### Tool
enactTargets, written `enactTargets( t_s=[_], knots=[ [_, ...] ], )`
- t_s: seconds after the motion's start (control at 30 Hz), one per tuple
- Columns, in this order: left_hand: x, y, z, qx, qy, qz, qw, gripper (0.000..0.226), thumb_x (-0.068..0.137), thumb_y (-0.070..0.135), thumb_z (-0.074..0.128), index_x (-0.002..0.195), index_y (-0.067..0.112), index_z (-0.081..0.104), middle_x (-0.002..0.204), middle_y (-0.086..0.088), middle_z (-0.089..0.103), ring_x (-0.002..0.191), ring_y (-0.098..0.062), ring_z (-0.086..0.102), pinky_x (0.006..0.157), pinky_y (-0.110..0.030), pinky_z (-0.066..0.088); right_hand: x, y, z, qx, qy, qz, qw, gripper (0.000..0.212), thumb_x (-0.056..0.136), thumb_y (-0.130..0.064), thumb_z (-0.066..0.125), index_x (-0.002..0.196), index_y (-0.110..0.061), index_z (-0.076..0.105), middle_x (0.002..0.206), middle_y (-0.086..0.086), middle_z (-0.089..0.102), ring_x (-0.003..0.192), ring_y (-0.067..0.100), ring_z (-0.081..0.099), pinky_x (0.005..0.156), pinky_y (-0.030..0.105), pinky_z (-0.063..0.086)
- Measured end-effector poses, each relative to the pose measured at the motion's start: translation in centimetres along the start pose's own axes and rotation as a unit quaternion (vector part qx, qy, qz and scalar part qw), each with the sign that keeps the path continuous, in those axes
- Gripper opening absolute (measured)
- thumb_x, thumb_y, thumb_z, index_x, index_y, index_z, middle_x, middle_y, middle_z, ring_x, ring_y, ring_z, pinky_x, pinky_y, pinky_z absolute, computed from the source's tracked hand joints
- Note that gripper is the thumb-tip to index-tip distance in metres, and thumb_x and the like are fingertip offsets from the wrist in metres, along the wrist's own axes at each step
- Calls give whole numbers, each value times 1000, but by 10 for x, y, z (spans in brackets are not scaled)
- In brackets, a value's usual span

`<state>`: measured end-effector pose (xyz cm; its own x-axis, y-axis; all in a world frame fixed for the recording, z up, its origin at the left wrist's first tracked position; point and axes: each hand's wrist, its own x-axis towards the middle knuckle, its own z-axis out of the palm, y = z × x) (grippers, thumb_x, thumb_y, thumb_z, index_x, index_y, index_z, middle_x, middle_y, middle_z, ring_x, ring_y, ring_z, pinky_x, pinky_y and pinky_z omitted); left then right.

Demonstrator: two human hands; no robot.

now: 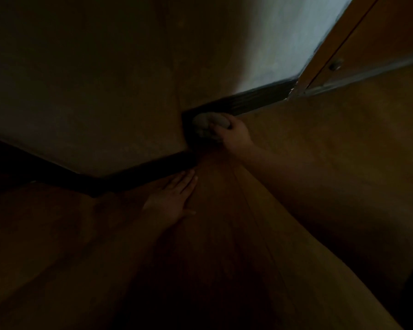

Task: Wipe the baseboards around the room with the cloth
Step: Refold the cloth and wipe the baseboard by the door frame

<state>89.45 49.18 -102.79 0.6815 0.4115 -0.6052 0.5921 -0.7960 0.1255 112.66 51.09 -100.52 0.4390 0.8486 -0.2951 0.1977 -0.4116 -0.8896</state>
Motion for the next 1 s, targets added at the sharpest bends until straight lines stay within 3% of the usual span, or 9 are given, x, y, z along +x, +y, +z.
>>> enactTargets(
  t_s=[0.07,0.2,0.3,0.37,0.67,0.9,1.0],
  knots=[
    [-1,1,-1,3,-2,-3,1000,91,98,58,41,154,21,-20,159,2,-31,149,-17,-20,123,-41,3,8,-1,-24,-28,37,-15,999,39,92,-21,65,130,-14,60,122,12,66,110,26,63,95,47,52],
    [0,1,0,-4,1,-2,1000,91,98,59,40,154,22,-21,151,5,-38,149,-15,-21,123,-40,4,26,15,-78,-20,149,17,989,36,93,-29,65,128,-22,60,120,5,65,108,22,63,95,44,54],
    [0,-1,1,-8,-1,-3,1000,90,98,60,40,153,24,-22,147,8,-40,149,-13,-21,122,-40,7,42,20,-118,49,282,81,955,38,91,-32,65,128,-24,60,124,4,64,111,23,62,97,43,53],
    [2,-2,3,-5,-1,0,1000,90,98,61,39,152,25,-23,147,8,-41,148,-13,-21,123,-41,9,49,20,-142,77,329,107,935,46,89,-35,64,133,-26,56,130,4,61,115,25,60,99,42,52],
    [4,-4,9,10,14,-1,1000,91,97,64,36,141,24,-33,151,4,-40,147,-12,-23,123,-36,1,18,45,-156,-27,349,30,936,58,88,-41,68,140,-23,50,140,4,55,127,24,52,107,38,44],
    [-2,7,1,75,4,-13,997,90,96,65,33,153,21,-23,149,1,-40,151,-17,-14,119,-41,22,-10,32,-159,-82,298,-60,949,59,83,-34,76,136,-27,53,138,2,55,123,18,53,105,39,48],
    [2,9,1,117,-8,-4,993,91,97,66,28,152,15,-24,154,-6,-36,152,-23,-7,118,-42,21,-29,31,-162,-64,301,-59,950,58,82,-37,77,136,-29,55,135,-2,58,120,16,56,101,40,51]
  ],
)
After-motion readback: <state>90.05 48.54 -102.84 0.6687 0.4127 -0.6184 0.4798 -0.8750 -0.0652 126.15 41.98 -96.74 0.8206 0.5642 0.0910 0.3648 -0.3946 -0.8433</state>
